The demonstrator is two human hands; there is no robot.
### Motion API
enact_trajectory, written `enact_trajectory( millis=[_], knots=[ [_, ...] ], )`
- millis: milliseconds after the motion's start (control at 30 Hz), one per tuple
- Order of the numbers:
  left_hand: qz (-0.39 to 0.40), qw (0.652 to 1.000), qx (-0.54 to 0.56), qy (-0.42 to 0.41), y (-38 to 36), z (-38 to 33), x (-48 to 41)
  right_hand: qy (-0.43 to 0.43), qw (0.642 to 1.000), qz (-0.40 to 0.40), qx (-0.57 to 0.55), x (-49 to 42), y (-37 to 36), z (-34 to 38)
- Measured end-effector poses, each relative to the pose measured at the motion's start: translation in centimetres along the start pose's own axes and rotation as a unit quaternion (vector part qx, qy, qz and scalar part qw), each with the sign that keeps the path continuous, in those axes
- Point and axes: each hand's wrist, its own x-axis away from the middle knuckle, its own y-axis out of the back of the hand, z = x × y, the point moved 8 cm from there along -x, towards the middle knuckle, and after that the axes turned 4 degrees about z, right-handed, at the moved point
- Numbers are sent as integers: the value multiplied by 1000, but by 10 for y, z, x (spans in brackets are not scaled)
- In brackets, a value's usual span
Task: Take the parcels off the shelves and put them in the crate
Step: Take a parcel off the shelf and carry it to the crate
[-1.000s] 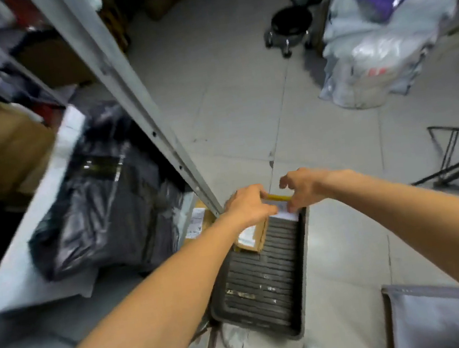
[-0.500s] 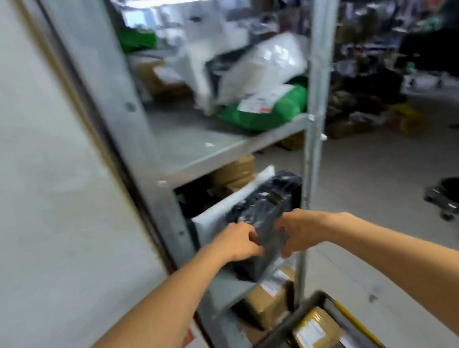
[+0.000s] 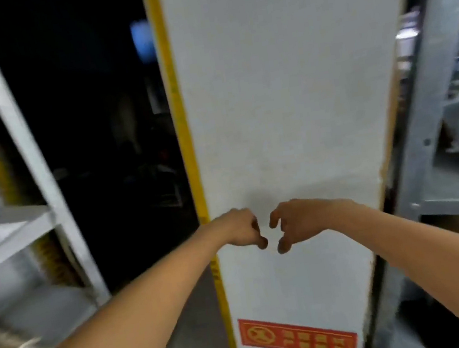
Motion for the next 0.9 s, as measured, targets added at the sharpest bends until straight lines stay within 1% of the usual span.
enact_trajectory(
  millis=[133,233,333,433,567,667,733,900],
  knots=[
    [-76,993,12,91,64,97,78,123,992,-27,30,-19,40,130],
    [-109,978,20,177,101,163,146,207,976,-53,38,-25,63,229],
    [-157,954,14,254,137,216,224,281,957,-65,37,-23,80,320],
    [-210,916,6,341,165,256,312,360,927,-86,62,-7,93,405],
    [-279,853,-11,441,187,286,433,454,872,-124,137,34,111,505],
    [-304,800,-29,517,190,290,520,524,827,-147,140,79,124,566],
    [-316,768,-23,557,188,288,569,567,797,-156,141,109,126,601],
    [-327,717,-22,615,177,273,658,642,736,-164,138,174,114,670]
  ],
)
